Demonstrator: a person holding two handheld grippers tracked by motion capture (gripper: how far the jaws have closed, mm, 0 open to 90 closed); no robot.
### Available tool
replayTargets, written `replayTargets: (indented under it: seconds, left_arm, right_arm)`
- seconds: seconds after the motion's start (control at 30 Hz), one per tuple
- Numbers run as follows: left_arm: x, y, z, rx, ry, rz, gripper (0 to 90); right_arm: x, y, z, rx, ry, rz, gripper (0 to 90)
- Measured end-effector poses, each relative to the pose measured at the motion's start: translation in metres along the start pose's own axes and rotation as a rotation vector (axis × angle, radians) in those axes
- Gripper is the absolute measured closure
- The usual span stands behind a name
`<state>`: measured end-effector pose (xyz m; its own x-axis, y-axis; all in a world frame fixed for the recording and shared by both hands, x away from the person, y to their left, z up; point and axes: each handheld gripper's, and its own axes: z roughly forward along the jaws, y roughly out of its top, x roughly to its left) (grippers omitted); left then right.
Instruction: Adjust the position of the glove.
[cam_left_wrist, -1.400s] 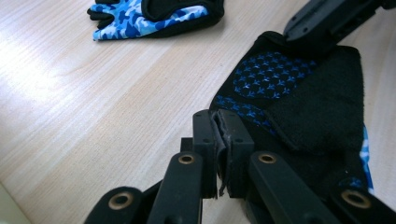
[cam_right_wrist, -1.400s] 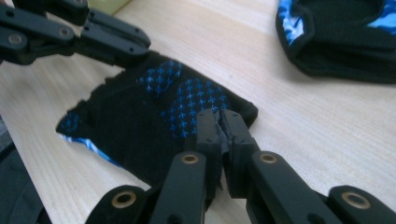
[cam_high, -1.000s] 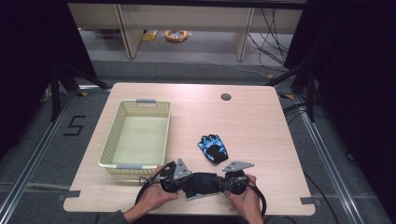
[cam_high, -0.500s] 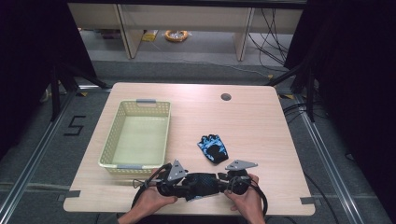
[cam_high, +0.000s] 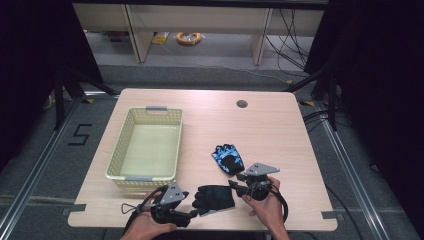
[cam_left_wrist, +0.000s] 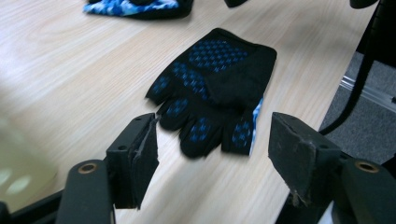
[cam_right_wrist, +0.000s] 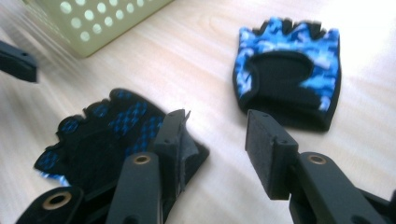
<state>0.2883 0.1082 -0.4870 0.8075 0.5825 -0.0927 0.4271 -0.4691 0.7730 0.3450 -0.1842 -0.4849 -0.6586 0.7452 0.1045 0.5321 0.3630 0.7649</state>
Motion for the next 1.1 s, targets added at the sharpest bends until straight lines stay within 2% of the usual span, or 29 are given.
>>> replayTargets:
  seconds: [0.03,0.13,0.17,0.2,0.27,0.3,0.33,0.37,0.4,0.43,0.5,0.53,0.63,0.7,0.73,0.77,0.87,0.9,0.93,1.0,1.03,1.07,1.1]
  left_arm:
    - [0.001,-0.005,-0.004,-0.008,0.015,-0.042,32.2]
    - [0.005,-0.008,-0.008,0.004,0.020,-0.027,31.6]
    - [0.005,-0.012,-0.010,-0.003,0.015,-0.060,31.6]
    - [0.008,-0.013,-0.011,0.013,0.024,-0.027,31.5]
    - [0.007,-0.017,-0.013,-0.004,0.022,-0.074,31.4]
    - [0.009,-0.018,-0.014,0.008,0.027,-0.054,31.2]
    - [0.010,-0.020,-0.014,0.011,0.032,-0.048,31.0]
    - [0.009,-0.021,-0.014,0.003,0.024,-0.064,30.4]
    - [0.010,-0.022,-0.014,0.018,0.021,-0.050,30.4]
    - [0.009,-0.023,-0.014,0.019,0.024,-0.054,29.2]
    - [0.007,-0.025,-0.012,0.016,0.025,-0.086,28.5]
    - [0.008,-0.026,-0.014,0.026,0.026,-0.051,26.8]
    - [0.006,-0.026,-0.014,0.023,0.020,-0.064,25.9]
    - [0.007,-0.028,-0.015,0.036,0.028,-0.041,24.6]
    - [0.007,-0.029,-0.015,0.028,0.025,-0.053,24.2]
    - [0.007,-0.030,-0.016,0.029,0.017,-0.055,23.6]
    - [0.007,-0.033,-0.017,0.029,0.029,-0.076,23.3]
    - [0.008,-0.034,-0.020,0.020,0.022,-0.098,23.0]
    - [0.008,-0.034,-0.020,0.020,0.022,-0.098,22.9]
    - [0.010,-0.036,-0.022,0.012,0.038,-0.103,23.0]
    - [0.012,-0.036,-0.024,0.021,0.036,-0.080,23.0]
    - [0.011,-0.037,-0.024,0.013,0.035,-0.111,23.0]
    - [0.013,-0.038,-0.024,0.030,0.053,-0.093,22.9]
  right_arm:
    - [0.000,0.001,0.002,-0.009,-0.003,0.005,59.5]
    - [-0.003,0.004,0.005,-0.006,-0.005,-0.001,60.1]
    - [-0.003,0.005,0.006,-0.010,-0.004,0.006,60.5]
    - [-0.004,0.007,0.007,-0.005,0.008,0.004,60.7]
    - [-0.005,0.009,0.008,-0.006,-0.001,-0.002,61.3]
    - [-0.007,0.010,0.009,-0.008,-0.008,-0.014,61.3]
    - [-0.007,0.012,0.009,-0.003,-0.010,-0.008,61.3]
    - [-0.010,0.015,0.011,-0.005,-0.017,-0.017,61.5]
    - [-0.010,0.015,0.011,-0.005,-0.017,-0.017,61.5]
    - [-0.012,0.017,0.014,-0.002,-0.018,-0.005,61.5]
    - [-0.014,0.018,0.015,-0.002,-0.020,-0.016,61.6]
    - [-0.016,0.020,0.018,0.003,-0.018,-0.010,61.6]
    - [-0.017,0.022,0.021,-0.001,-0.013,0.004,61.7]
    - [-0.019,0.023,0.023,0.005,-0.011,-0.004,61.6]
    - [-0.019,0.024,0.025,0.007,-0.020,-0.013,61.6]
    - [-0.019,0.025,0.026,0.000,-0.019,-0.002,61.6]
    - [-0.022,0.029,0.028,0.003,-0.019,-0.020,61.6]
    - [-0.024,0.032,0.032,-0.008,-0.027,-0.032,61.6]
    - [-0.024,0.033,0.031,0.013,-0.021,-0.019,61.7]
    - [-0.025,0.034,0.033,0.011,-0.025,-0.032,61.7]
    - [-0.027,0.035,0.037,0.010,-0.025,-0.041,61.8]
    - [-0.027,0.035,0.037,0.010,-0.025,-0.041,61.8]
    - [-0.028,0.036,0.040,0.011,-0.021,-0.029,61.9]
